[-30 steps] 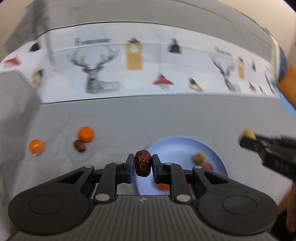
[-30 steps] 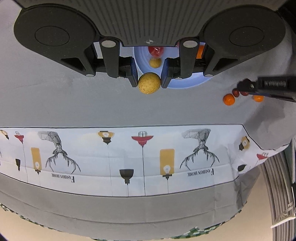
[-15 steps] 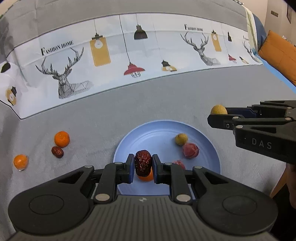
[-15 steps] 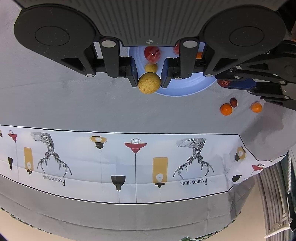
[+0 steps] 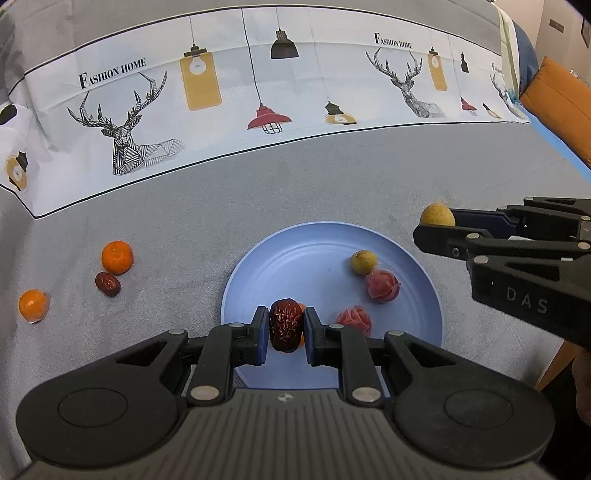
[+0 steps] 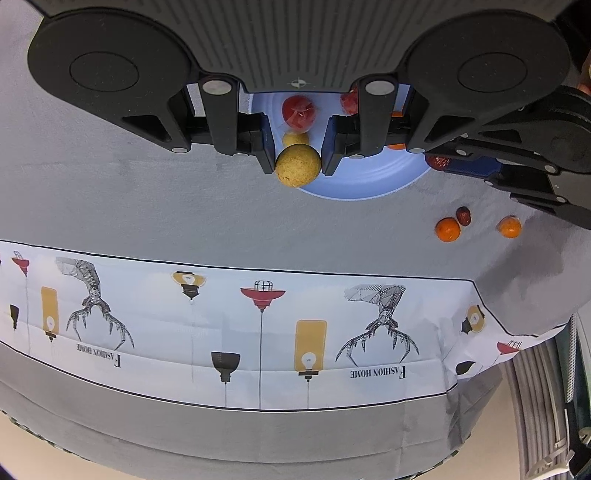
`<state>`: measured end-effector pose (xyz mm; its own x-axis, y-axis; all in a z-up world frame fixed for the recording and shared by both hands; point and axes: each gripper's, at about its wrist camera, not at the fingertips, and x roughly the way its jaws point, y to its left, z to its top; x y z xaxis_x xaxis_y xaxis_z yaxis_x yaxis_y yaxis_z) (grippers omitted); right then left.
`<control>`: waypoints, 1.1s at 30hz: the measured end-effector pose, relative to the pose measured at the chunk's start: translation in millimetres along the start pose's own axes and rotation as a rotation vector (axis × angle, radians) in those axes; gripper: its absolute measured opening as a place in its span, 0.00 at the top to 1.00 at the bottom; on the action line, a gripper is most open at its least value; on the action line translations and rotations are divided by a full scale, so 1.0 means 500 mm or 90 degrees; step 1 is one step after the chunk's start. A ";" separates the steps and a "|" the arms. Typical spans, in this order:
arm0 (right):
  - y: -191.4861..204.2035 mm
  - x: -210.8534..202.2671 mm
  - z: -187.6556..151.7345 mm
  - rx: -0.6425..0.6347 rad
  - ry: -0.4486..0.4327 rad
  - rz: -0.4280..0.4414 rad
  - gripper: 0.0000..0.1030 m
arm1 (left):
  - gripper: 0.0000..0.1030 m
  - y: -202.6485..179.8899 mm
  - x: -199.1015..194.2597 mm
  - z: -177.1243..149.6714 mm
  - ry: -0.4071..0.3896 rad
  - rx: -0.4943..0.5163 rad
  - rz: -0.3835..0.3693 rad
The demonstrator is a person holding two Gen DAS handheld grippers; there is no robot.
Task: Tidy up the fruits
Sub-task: 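Carry the date and the yellow fruit over the blue plate with both grippers, then open both grippers to drop the date and yellow fruit onto the plate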
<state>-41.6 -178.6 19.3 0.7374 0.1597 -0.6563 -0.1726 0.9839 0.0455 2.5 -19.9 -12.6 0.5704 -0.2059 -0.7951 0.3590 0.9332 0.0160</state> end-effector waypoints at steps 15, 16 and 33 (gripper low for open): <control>0.004 0.002 -0.003 -0.010 0.002 0.003 0.72 | 0.80 -0.005 0.001 0.000 -0.002 0.007 0.001; 0.005 0.001 -0.003 -0.010 0.003 0.002 0.72 | 0.80 -0.006 0.001 0.001 -0.002 0.008 0.001; 0.010 0.006 -0.003 -0.022 0.010 0.003 0.72 | 0.80 -0.006 0.001 0.003 -0.004 0.008 0.000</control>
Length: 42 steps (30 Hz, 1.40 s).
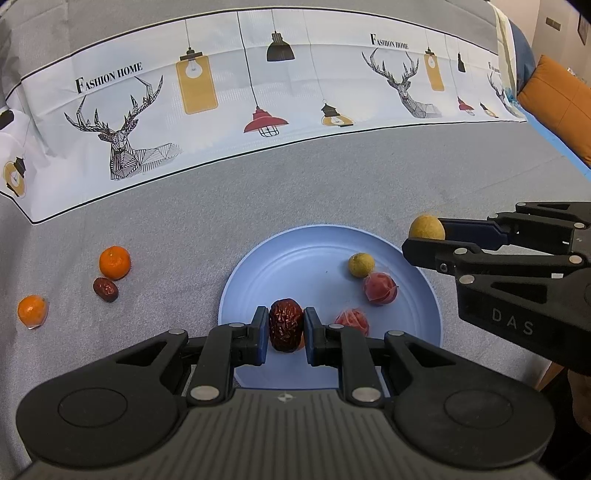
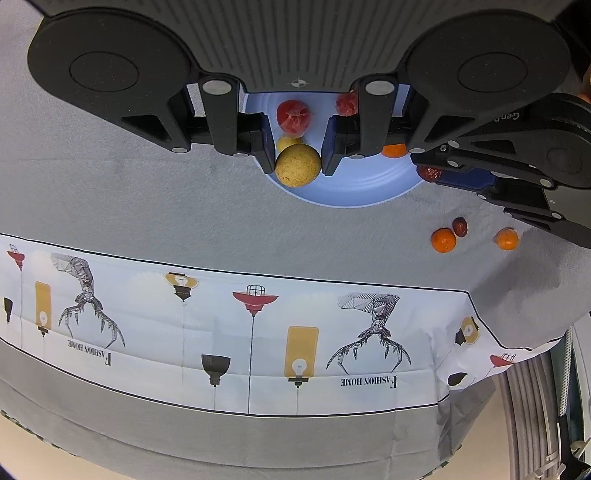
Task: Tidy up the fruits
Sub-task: 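Open both grippers to drop the date and yellow fruit onto the plate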
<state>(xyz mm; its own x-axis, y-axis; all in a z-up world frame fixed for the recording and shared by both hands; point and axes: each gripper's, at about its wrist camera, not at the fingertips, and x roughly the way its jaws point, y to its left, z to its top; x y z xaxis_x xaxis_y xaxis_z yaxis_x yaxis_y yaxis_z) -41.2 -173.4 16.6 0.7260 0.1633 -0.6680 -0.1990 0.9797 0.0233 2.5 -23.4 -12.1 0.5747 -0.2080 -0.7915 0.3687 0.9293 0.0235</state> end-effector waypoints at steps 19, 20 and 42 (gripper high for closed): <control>0.000 0.007 -0.003 -0.004 0.007 0.002 0.72 | 0.80 0.002 0.001 0.000 0.000 0.000 -0.001; 0.000 0.008 -0.003 -0.004 0.009 0.002 0.72 | 0.80 0.002 0.001 -0.001 0.000 -0.001 -0.002; 0.005 0.011 -0.005 -0.007 0.015 -0.006 0.54 | 0.77 -0.005 0.002 0.000 -0.001 0.003 -0.009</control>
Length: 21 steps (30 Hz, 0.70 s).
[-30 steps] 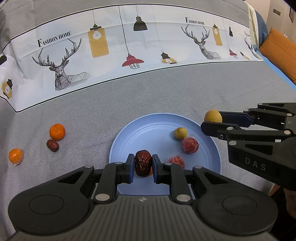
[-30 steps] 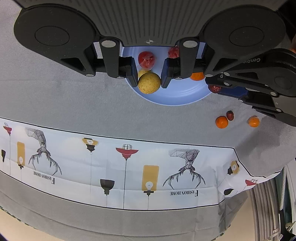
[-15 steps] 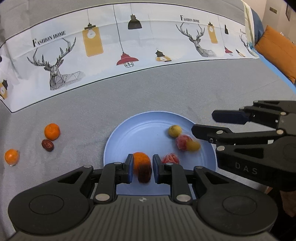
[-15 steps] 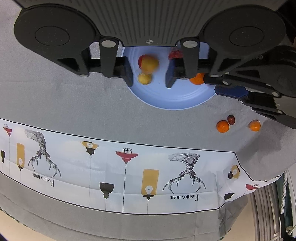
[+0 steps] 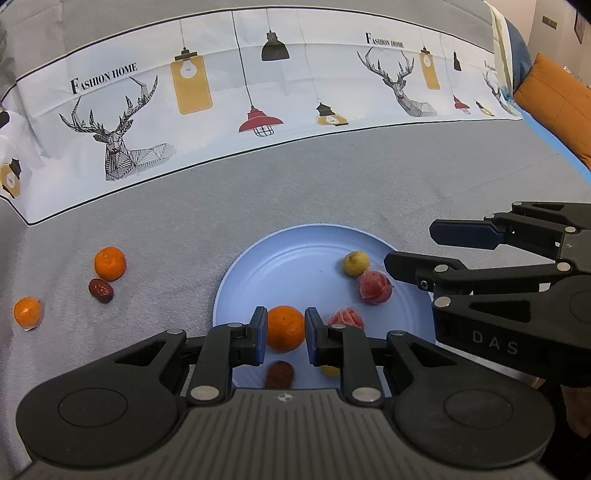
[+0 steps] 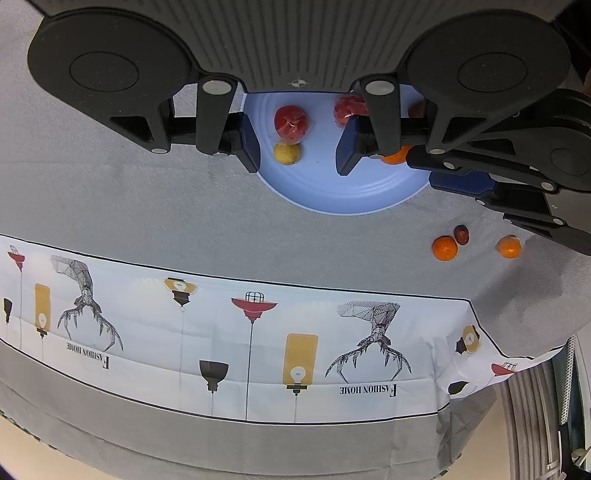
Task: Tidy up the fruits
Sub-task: 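Open both grippers to drop the date and yellow fruit onto the plate, then move both grippers back toward the loose oranges and date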
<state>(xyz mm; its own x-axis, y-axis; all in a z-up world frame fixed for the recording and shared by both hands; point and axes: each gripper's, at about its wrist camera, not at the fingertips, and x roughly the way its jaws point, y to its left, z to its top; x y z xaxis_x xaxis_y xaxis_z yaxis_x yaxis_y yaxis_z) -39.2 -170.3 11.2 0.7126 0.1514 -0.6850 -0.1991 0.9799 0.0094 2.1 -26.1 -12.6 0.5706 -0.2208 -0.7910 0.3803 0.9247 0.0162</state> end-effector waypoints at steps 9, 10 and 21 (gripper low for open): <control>0.008 -0.001 0.001 -0.003 -0.002 -0.003 0.54 | 0.77 0.007 -0.004 0.001 -0.006 -0.007 0.007; 0.010 0.000 0.002 -0.004 -0.003 -0.004 0.54 | 0.78 0.008 -0.004 0.002 -0.008 -0.009 0.010; 0.020 0.006 0.009 -0.001 -0.018 -0.009 0.54 | 0.79 0.051 -0.031 0.026 -0.067 -0.020 0.120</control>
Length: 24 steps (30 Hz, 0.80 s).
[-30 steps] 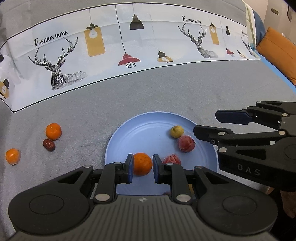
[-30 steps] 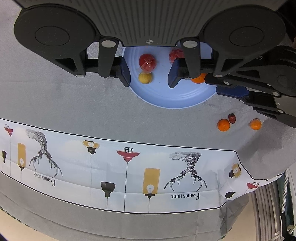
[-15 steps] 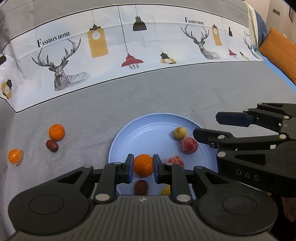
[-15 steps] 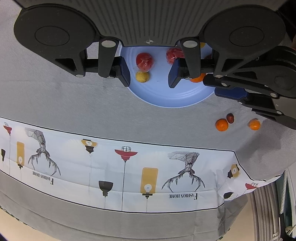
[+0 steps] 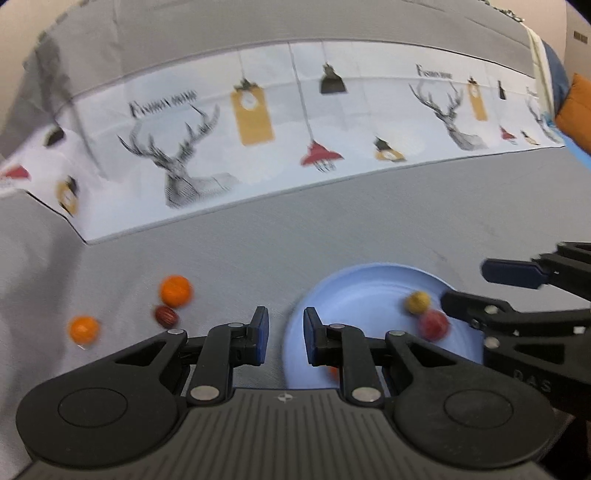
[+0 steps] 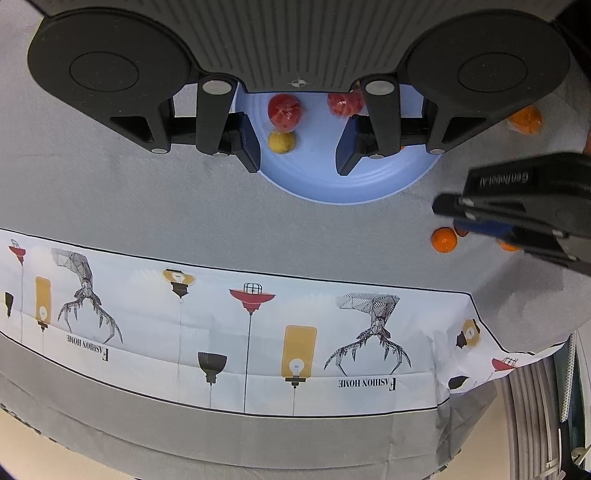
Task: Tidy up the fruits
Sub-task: 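Move both grippers back toward the loose oranges and date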
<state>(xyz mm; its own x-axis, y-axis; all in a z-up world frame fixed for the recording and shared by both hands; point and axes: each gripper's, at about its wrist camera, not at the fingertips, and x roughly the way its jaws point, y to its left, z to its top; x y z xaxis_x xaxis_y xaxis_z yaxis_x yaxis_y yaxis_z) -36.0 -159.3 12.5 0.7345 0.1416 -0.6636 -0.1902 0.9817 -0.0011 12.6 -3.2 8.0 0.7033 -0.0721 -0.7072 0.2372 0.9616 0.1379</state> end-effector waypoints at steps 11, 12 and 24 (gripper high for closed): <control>0.034 0.010 0.011 -0.006 -0.020 0.013 0.57 | 0.79 0.120 0.014 0.061 -0.051 -0.017 0.161; 0.037 0.011 0.012 -0.004 -0.022 0.016 0.59 | 0.79 0.141 0.021 0.066 -0.045 -0.032 0.169; 0.086 0.027 0.031 -0.011 -0.050 0.070 0.76 | 0.60 0.288 0.157 0.046 0.104 -0.064 0.298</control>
<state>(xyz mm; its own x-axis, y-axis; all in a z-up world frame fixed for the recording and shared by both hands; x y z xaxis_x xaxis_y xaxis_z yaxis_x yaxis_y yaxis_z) -24.0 -113.4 15.3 0.7571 0.2589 -0.5998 -0.2836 0.9574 0.0552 117.2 123.6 -11.9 0.6031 0.4071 -0.6860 -0.1493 0.9024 0.4042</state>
